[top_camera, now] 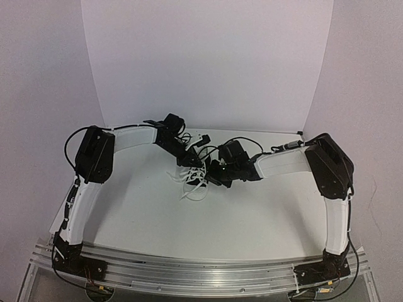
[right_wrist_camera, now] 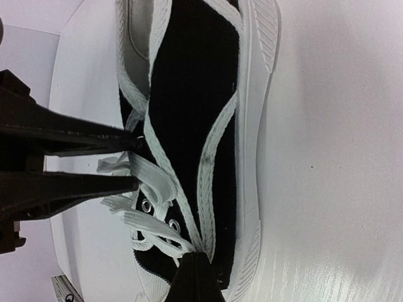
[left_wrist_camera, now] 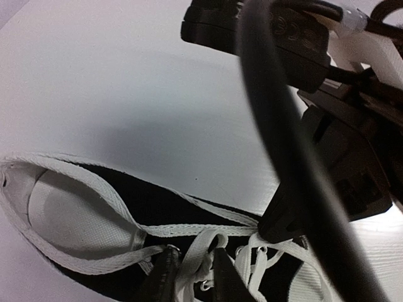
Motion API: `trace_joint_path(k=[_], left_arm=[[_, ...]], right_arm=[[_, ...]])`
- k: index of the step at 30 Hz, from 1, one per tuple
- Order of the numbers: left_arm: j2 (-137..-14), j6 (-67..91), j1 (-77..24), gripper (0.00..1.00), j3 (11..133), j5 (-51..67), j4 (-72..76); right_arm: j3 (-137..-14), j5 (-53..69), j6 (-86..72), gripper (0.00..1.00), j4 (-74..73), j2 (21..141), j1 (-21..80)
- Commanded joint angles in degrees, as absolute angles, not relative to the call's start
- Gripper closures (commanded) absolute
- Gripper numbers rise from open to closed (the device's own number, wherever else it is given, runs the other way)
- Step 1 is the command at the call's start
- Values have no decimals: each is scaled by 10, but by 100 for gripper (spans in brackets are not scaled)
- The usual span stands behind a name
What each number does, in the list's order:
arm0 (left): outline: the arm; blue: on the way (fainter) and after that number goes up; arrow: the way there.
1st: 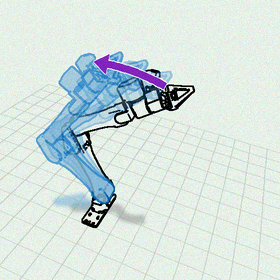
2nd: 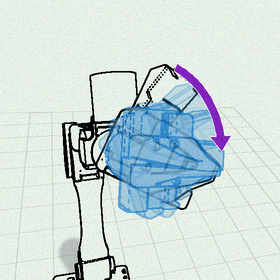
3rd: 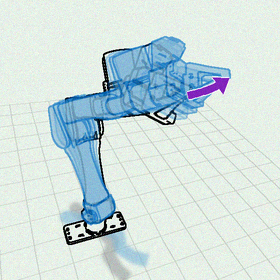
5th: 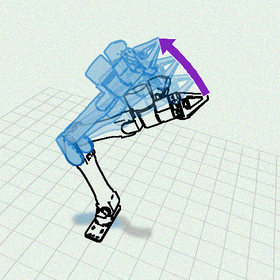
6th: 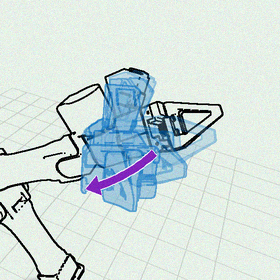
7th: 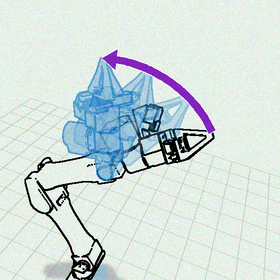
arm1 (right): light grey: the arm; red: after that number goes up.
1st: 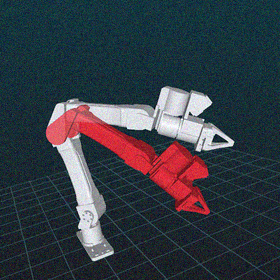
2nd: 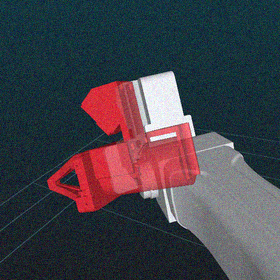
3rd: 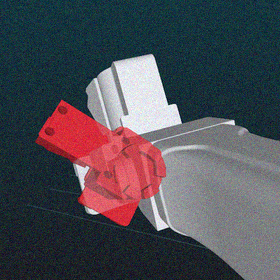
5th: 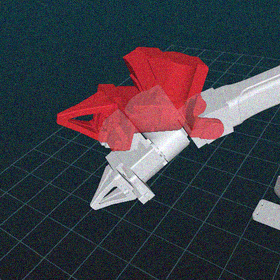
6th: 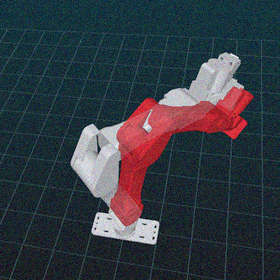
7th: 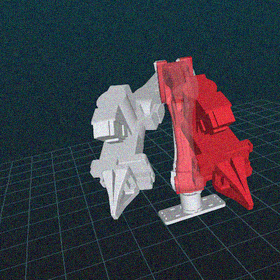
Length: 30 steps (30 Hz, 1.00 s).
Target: Tie the shoes
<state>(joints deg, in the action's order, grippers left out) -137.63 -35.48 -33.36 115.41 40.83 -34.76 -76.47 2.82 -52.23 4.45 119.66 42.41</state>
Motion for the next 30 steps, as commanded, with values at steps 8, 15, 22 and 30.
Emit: trace_joint_path(k=[8,15,22,30], left_arm=[[-1365,-368,-333,100,1183,409,-378],[-1349,-376,-335,100,1157,395,-351],[-1343,-367,-337,100,1174,418,-369],[-1297,-341,-337,100,1124,410,-331]], right_arm=[[-792,39,-525,100,55,1195,417],[-801,43,-523,100,56,1198,414],[-802,43,-526,100,56,1200,415],[-813,46,-536,100,56,1212,415]])
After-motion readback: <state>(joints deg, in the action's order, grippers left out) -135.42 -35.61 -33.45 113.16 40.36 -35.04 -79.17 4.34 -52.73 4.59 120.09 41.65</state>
